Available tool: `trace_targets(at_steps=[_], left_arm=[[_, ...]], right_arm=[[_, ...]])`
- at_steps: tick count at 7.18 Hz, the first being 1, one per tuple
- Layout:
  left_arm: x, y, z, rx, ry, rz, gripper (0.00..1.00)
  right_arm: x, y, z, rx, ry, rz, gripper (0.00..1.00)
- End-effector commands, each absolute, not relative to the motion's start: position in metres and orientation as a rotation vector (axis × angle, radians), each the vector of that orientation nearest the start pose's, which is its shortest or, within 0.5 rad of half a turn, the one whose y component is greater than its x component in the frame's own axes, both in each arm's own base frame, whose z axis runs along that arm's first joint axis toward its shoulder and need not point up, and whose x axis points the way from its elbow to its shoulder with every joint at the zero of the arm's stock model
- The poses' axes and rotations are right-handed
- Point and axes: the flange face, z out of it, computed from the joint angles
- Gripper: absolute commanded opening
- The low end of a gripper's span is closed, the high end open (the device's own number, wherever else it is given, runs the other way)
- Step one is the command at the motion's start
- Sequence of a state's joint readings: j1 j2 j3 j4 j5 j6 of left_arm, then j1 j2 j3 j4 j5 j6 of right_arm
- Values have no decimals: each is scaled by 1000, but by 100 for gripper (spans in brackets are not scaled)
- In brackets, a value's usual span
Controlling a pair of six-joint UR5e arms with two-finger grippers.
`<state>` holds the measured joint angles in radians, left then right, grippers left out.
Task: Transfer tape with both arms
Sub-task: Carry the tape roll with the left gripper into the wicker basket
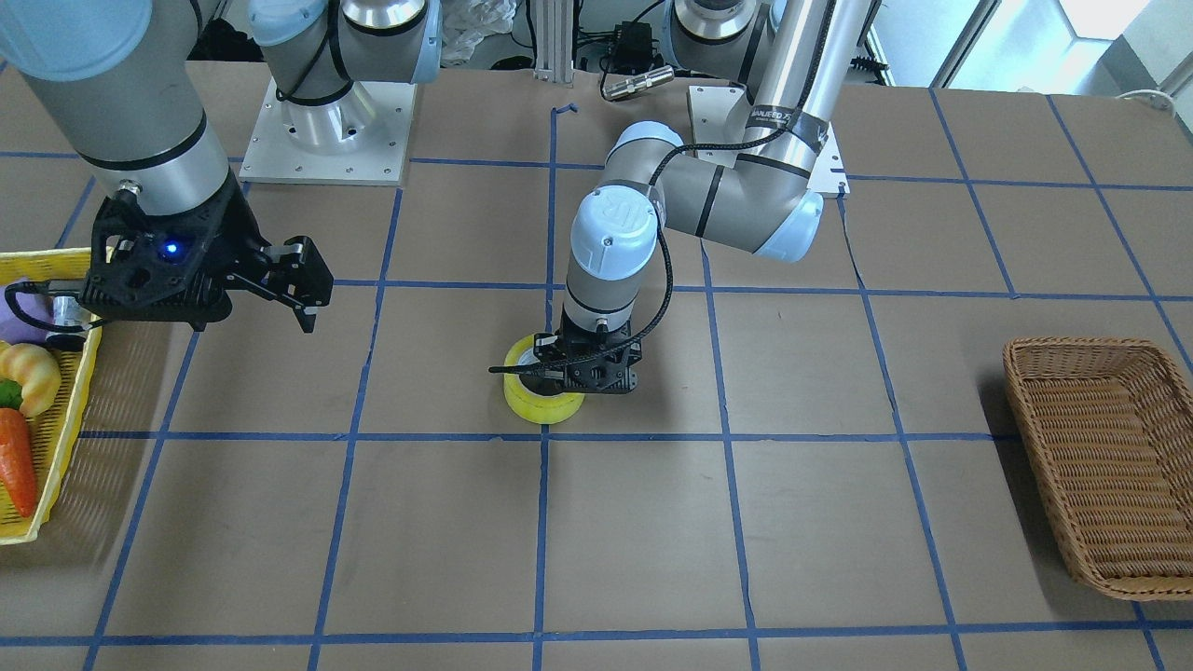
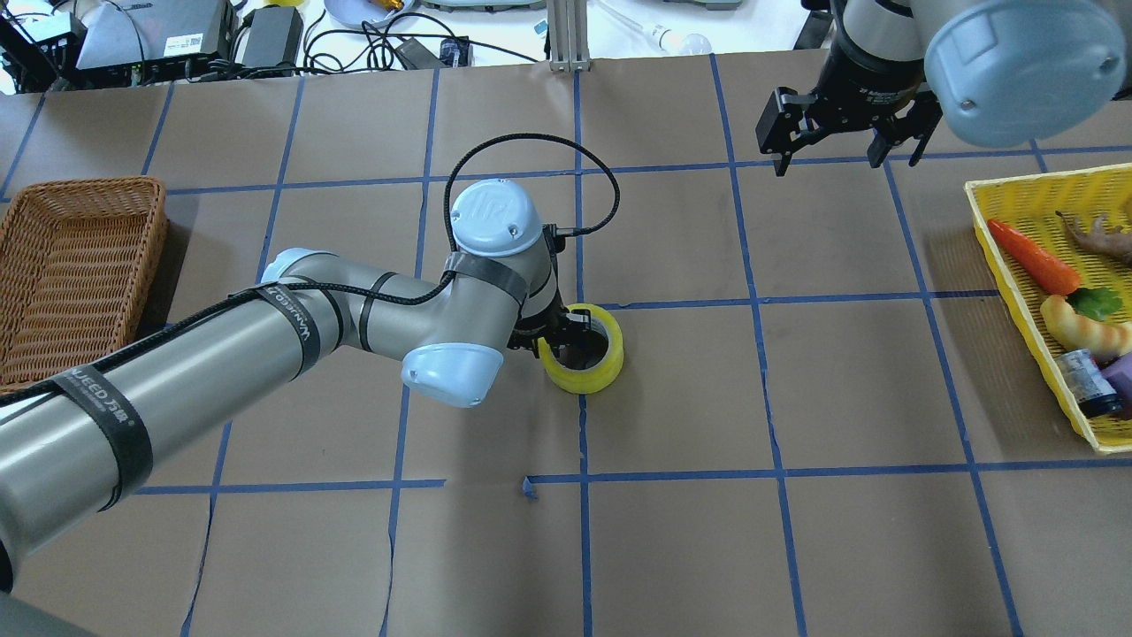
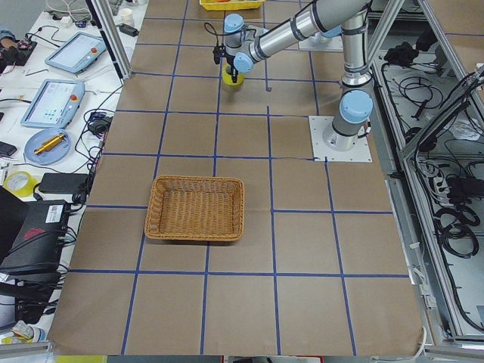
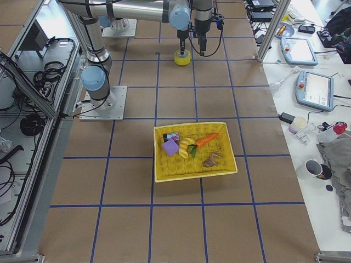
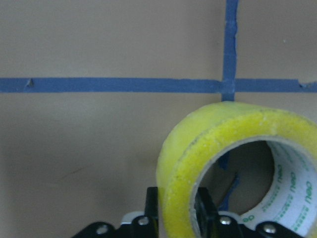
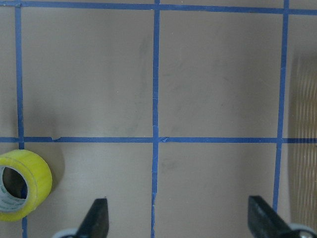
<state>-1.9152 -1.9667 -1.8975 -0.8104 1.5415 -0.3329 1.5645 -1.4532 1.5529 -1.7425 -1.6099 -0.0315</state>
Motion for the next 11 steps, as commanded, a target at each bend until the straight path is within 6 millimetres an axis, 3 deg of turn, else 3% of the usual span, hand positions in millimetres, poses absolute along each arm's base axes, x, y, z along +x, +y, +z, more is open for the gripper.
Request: trace_targets(at_steps=[1,2,3,4,5,6,8,9,10,11], left_arm=[[-310,-508,259,89,3080,-245,6],[-279,-535,296,13,3073,-226,6],[-225,-563,333,71,3059,-198,6],[-160,-580,361,85,3055,-154,6],[-78,-594,376,96,3063,-150,6],[18,-597,376,40,3071,-111,6],[192,-579,350,120,3092,-26,6],[266,-571,348,217,3075,-28,6],[317,-574,346,290,3059,-37,6],[352,-580,328,341,3064,-23,6]], right_arm=[[126,-547,451,-39,3179,-109,100],[126,-548,451,-39,3178,-109,100],[126,-548,451,-32,3179,-109,100],[127,-547,450,-23,3174,-107,100],[126,-548,450,-22,3180,-106,100],[126,-547,449,-18,3176,-104,100],[125,-546,444,-10,3184,-90,100],[125,-544,445,-13,3184,-87,100],[125,-544,444,-13,3184,-85,100],[125,-544,444,-13,3184,-87,100]])
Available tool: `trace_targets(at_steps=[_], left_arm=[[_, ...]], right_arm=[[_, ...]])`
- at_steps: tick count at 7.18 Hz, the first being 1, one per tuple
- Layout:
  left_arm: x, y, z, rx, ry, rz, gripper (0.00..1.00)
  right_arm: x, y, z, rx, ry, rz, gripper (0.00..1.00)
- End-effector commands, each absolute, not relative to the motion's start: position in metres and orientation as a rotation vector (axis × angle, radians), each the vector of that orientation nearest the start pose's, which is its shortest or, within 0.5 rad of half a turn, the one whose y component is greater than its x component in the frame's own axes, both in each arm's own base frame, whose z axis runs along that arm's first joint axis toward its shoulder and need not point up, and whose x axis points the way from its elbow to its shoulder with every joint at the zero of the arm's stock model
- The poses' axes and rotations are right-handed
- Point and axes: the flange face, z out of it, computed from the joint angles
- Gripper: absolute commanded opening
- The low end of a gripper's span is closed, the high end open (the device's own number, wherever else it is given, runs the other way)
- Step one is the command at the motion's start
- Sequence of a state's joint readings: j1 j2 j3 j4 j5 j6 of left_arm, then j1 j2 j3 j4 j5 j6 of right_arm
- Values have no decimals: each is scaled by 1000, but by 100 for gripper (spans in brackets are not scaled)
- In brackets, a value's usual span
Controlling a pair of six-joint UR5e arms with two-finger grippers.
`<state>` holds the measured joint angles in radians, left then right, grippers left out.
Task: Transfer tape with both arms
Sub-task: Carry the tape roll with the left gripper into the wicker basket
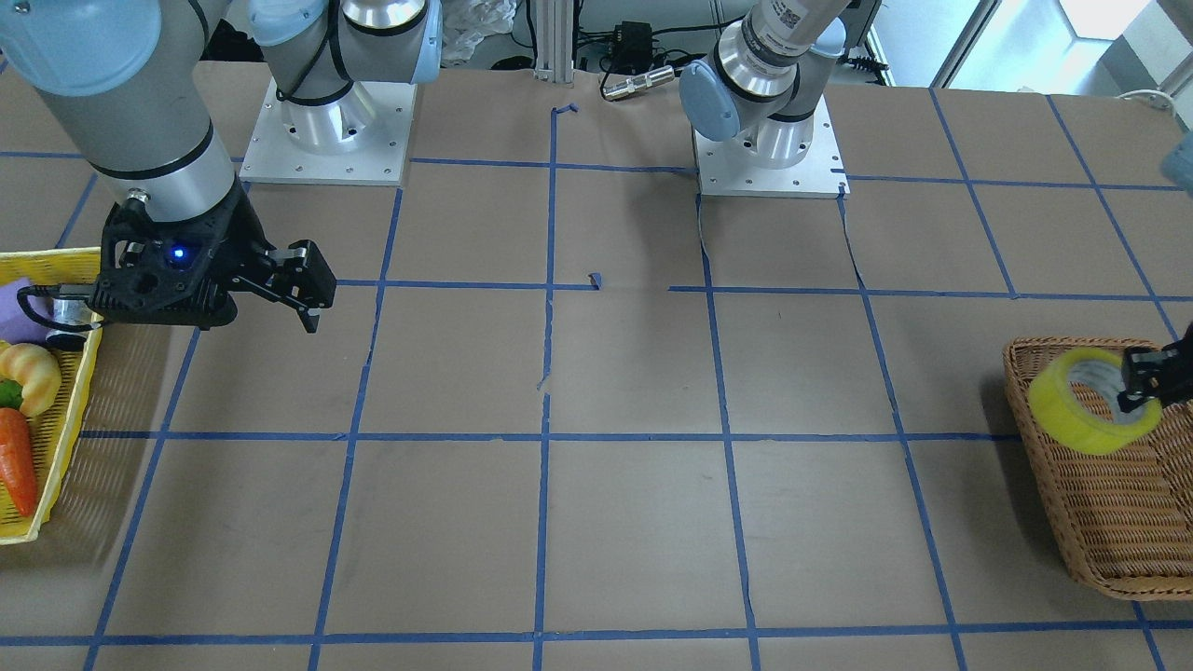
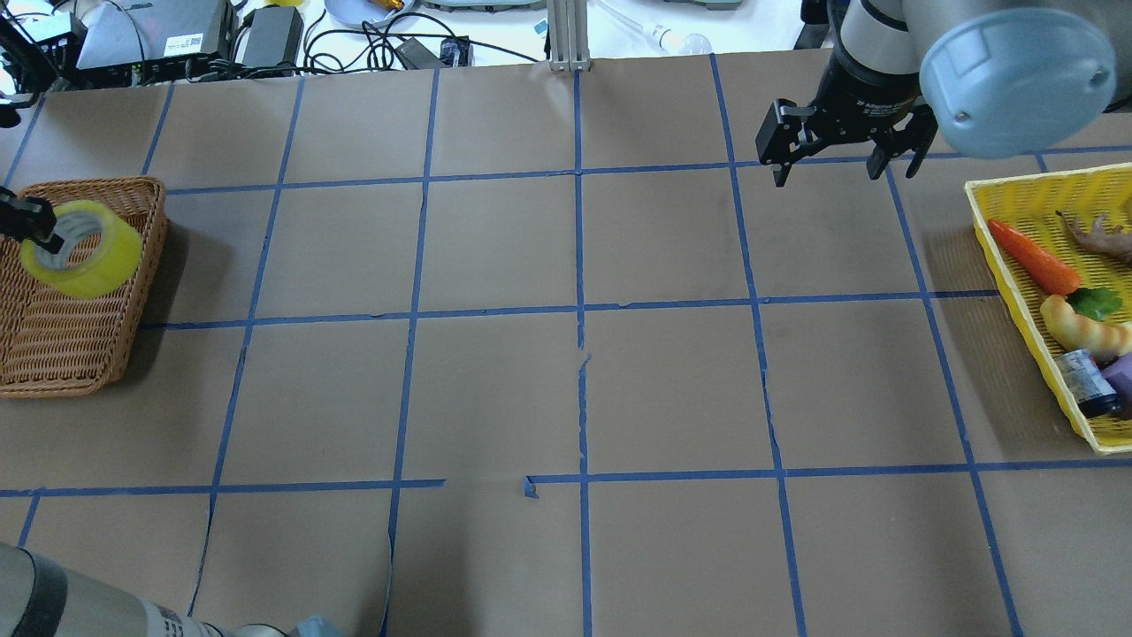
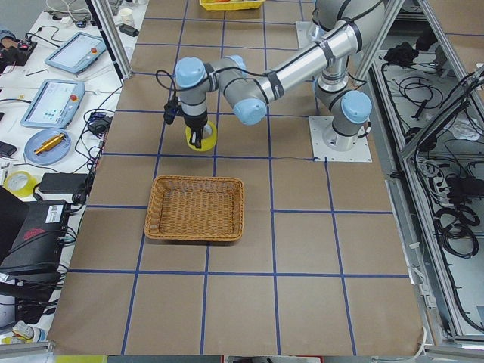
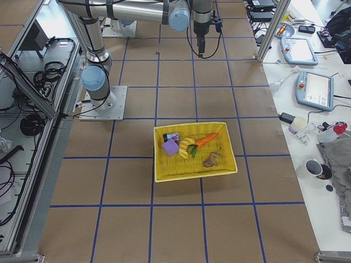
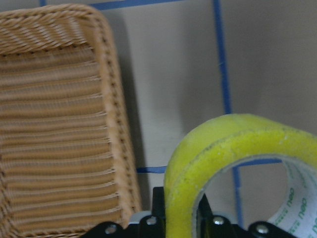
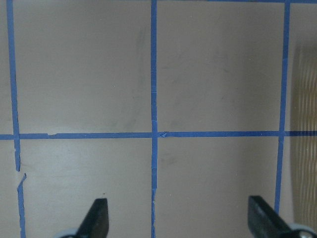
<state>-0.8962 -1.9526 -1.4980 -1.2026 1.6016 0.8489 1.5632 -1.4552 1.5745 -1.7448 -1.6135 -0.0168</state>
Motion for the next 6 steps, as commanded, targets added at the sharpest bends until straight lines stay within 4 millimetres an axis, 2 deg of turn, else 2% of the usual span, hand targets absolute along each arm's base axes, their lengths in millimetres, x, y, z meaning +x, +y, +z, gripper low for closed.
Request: trace_targets(at_steps=[1,2,3,4,5,6], left_arm=[[378,-580,294,333,3092,9,6],[394,-586,266,337,3084,-39,6],[397,-589,246,329,3094,-26,6],[396,-589,226,312,3120,2,22],[397,-591,227,303,3124,-22,67],[385,-594,250,250,3116,-49,70]], right_arm=[[125,-545,443,-18,3184,-85,100],[125,-545,443,-15,3184,-85,100],[125,-544,444,-13,3184,-85,100],[124,-545,443,-27,3184,-84,100],[124,-544,444,-10,3184,-87,100],[126,-545,444,-13,3170,-87,100]])
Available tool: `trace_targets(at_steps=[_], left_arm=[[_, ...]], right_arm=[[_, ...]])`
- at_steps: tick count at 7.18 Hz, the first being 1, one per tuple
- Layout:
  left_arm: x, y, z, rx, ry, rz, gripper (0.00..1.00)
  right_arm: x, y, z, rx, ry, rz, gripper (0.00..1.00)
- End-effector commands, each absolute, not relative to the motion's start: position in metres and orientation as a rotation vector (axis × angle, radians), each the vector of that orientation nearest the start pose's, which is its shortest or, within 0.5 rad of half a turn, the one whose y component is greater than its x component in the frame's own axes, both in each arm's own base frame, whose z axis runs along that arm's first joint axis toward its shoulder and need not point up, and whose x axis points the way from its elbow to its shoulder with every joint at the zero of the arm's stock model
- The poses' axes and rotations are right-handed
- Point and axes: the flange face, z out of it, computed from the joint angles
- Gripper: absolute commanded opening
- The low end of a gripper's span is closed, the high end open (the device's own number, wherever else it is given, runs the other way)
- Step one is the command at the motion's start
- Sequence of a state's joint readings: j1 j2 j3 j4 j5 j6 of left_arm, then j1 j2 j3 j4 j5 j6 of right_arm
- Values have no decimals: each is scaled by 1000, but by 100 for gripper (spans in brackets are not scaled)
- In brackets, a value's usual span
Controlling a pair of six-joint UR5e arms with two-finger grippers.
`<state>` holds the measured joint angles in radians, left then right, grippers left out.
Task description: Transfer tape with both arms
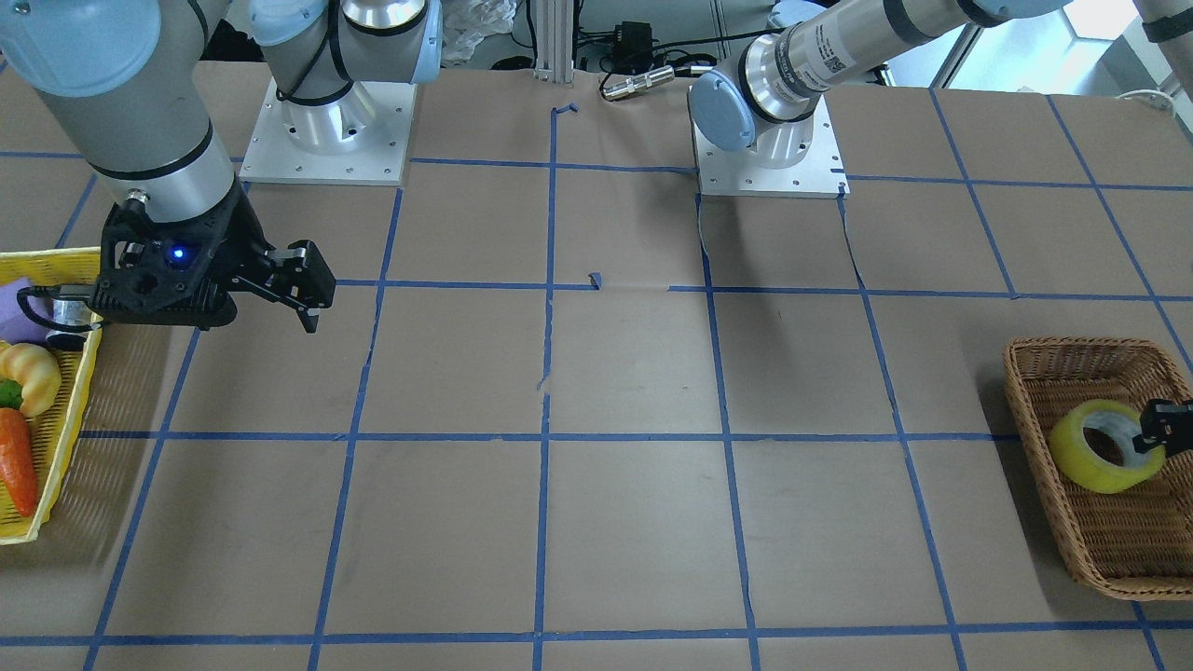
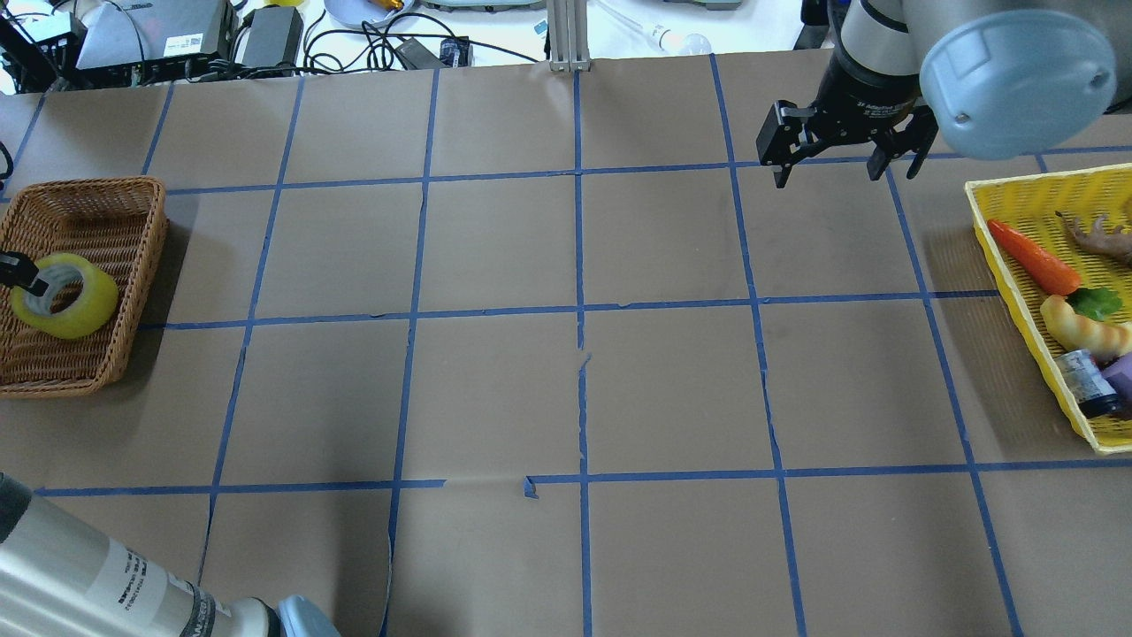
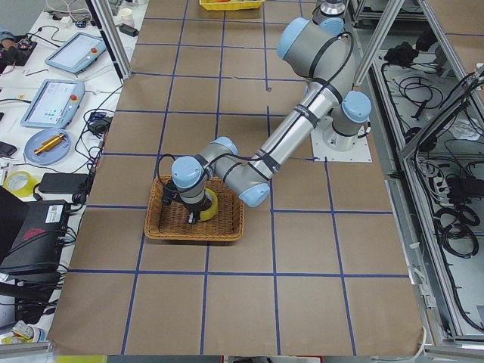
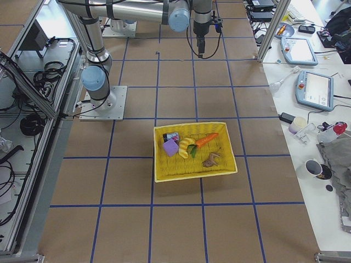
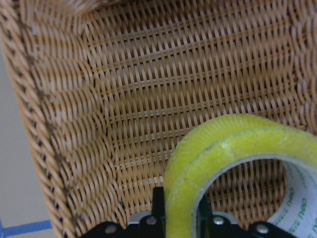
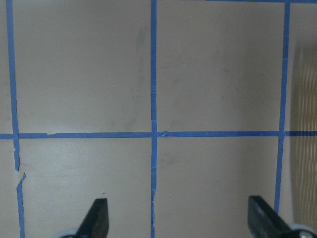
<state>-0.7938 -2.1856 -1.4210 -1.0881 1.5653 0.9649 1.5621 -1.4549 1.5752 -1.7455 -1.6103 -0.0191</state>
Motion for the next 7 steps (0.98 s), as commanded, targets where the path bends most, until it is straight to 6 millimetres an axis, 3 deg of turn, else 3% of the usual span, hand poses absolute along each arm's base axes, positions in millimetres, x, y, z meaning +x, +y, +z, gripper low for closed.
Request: trace_targets(at_steps=[1,2,3,4,5,6,7], left_arm=[[346,-603,296,282,3105,-48,70],[281,-611,359,307,3099,-58,70],[211,-615,414,234,3076,-93,70],[139,-607,442,165,3061,-74,70],[61,-597,465,-37,3093,-52,70],[-38,-581,478,-100,3101,-50,70],[-111,-554,485,-146,3094,-70,70]], right_arm=[[125,-544,448,-10,3182,-104,100],[126,-541,457,-12,3183,-131,100],[127,-543,446,-15,3184,-95,100],[127,-542,450,-17,3179,-107,100],[128,-540,455,-22,3178,-119,100],[129,-538,450,-25,3172,-83,100],[129,-539,458,-25,3168,-109,100]])
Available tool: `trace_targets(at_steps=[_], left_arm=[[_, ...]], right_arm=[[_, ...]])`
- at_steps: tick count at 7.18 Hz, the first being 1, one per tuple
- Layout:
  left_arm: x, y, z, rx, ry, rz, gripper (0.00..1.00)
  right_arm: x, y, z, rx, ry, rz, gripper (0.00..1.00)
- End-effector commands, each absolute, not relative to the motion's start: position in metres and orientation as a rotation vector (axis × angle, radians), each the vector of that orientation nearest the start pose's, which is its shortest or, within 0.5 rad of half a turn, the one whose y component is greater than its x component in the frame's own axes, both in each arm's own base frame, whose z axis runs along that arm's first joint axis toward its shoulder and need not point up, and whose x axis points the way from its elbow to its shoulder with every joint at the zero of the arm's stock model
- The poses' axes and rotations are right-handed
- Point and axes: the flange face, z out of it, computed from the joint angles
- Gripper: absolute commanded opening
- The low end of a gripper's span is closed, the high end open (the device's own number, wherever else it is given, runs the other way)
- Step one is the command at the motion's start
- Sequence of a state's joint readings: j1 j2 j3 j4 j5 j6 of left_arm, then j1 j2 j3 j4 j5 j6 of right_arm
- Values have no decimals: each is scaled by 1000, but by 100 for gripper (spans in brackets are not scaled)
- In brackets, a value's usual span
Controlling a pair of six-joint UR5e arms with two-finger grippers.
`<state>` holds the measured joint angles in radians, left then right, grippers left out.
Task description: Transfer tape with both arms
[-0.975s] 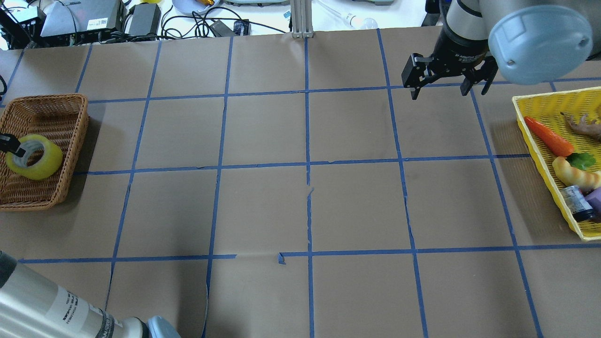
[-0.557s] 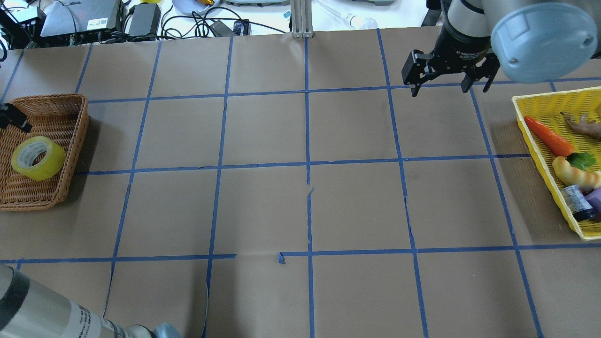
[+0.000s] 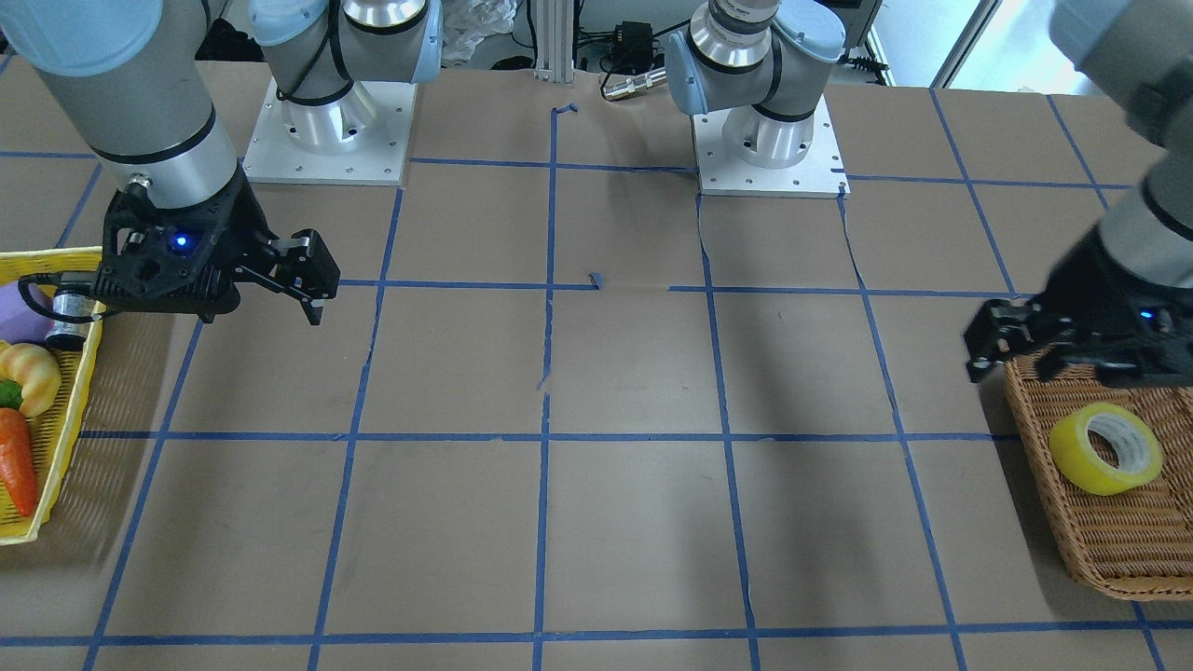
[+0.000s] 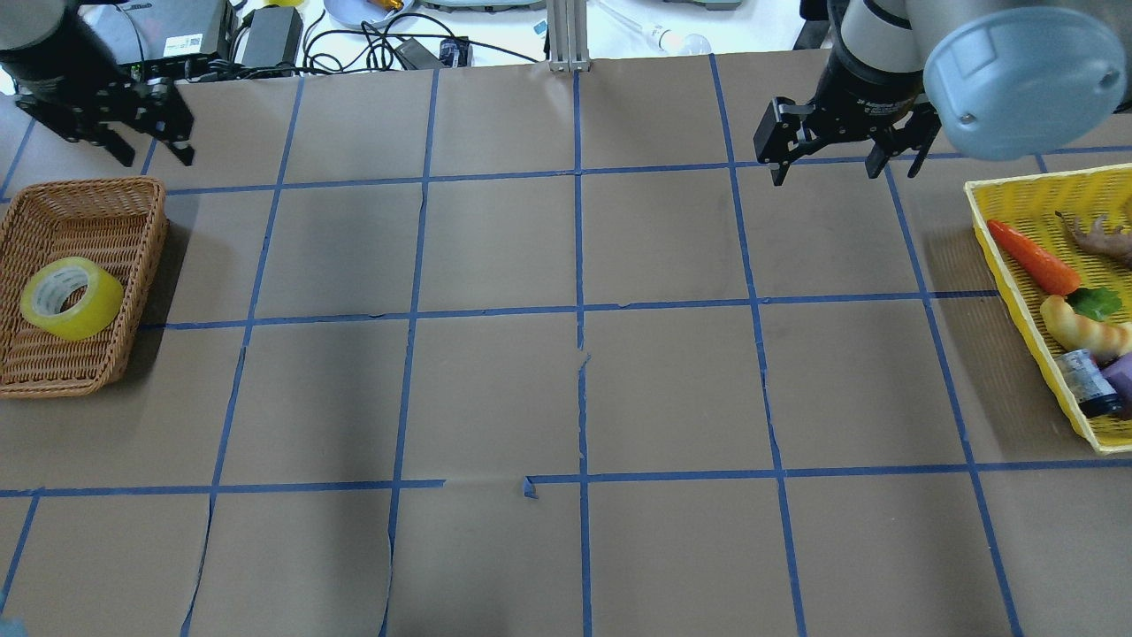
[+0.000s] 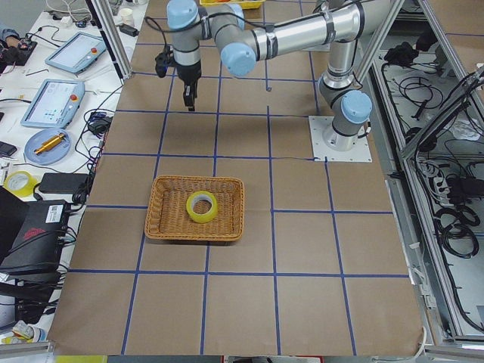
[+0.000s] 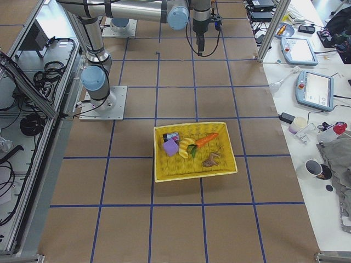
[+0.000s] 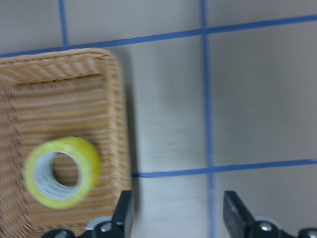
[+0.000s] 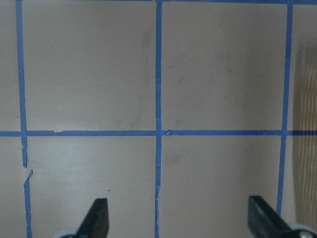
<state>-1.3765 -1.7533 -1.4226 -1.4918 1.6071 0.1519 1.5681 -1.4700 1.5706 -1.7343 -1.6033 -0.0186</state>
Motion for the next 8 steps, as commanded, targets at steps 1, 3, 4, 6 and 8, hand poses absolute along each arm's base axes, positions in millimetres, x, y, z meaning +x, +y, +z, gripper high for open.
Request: trace_targets(at_steps=[1,3,4,6,8], left_arm=[[-148,-526,493,-86,3115,-93,70],[-167,-504,479,-120,3100,-64,70],[-168,-505,483,-116,3103,-87,72],[-159,-512,488,-119,3094,-130,76],[-156,-517,492,-128,3088,-178,80]], right_arm=[[134,-532,464,-33,3151,-109,100],[136,-521,478,-51,3135,-115,100],[136,-517,486,-44,3127,-139,100],[135,-521,466,-41,3136,-70,100],[135,-522,464,-51,3138,-65,100]])
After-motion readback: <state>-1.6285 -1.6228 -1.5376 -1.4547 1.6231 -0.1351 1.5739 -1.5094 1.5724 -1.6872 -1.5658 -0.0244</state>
